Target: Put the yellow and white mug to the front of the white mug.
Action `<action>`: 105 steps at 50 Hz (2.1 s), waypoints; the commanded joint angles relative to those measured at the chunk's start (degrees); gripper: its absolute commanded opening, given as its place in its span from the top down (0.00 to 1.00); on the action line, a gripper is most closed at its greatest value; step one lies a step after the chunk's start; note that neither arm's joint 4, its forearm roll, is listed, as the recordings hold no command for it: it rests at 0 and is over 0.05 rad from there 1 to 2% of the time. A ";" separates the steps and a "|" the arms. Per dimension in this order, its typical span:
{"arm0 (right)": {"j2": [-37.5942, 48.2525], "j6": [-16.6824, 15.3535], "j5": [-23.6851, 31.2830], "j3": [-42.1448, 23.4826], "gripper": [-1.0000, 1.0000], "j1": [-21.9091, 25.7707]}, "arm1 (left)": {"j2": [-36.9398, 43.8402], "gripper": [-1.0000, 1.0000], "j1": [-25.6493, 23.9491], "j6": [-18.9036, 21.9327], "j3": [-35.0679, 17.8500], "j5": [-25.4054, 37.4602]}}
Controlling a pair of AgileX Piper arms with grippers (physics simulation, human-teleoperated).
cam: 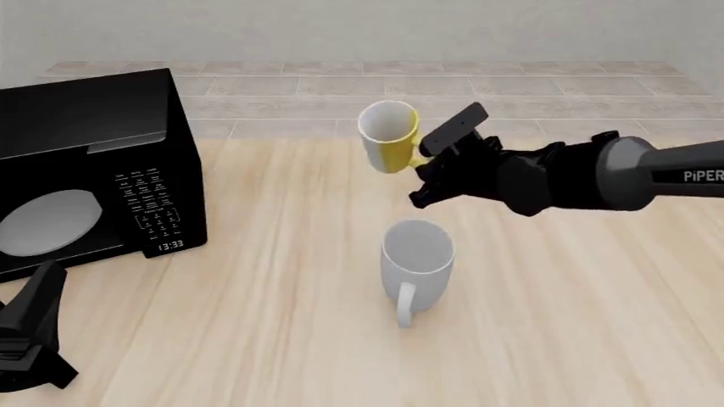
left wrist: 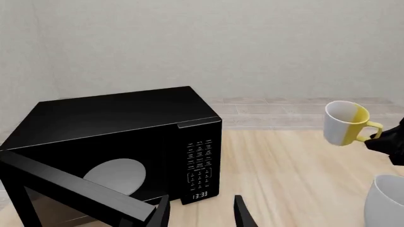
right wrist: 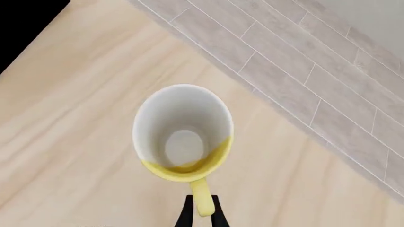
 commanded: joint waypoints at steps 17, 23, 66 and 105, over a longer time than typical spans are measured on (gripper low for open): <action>2.44 2.14 -3.70 2.06 1.00 -5.44 | 0.00 0.00 0.00 0.00 0.00 0.00; 2.71 2.80 -4.79 2.83 1.00 -6.15 | -0.01 0.00 0.00 0.00 0.00 0.00; 10.13 6.12 -9.94 4.14 1.00 -7.15 | -0.01 0.00 -0.01 0.01 0.00 0.00; 14.24 7.13 -10.43 3.19 0.00 -8.17 | 0.00 0.00 0.00 0.00 0.00 0.00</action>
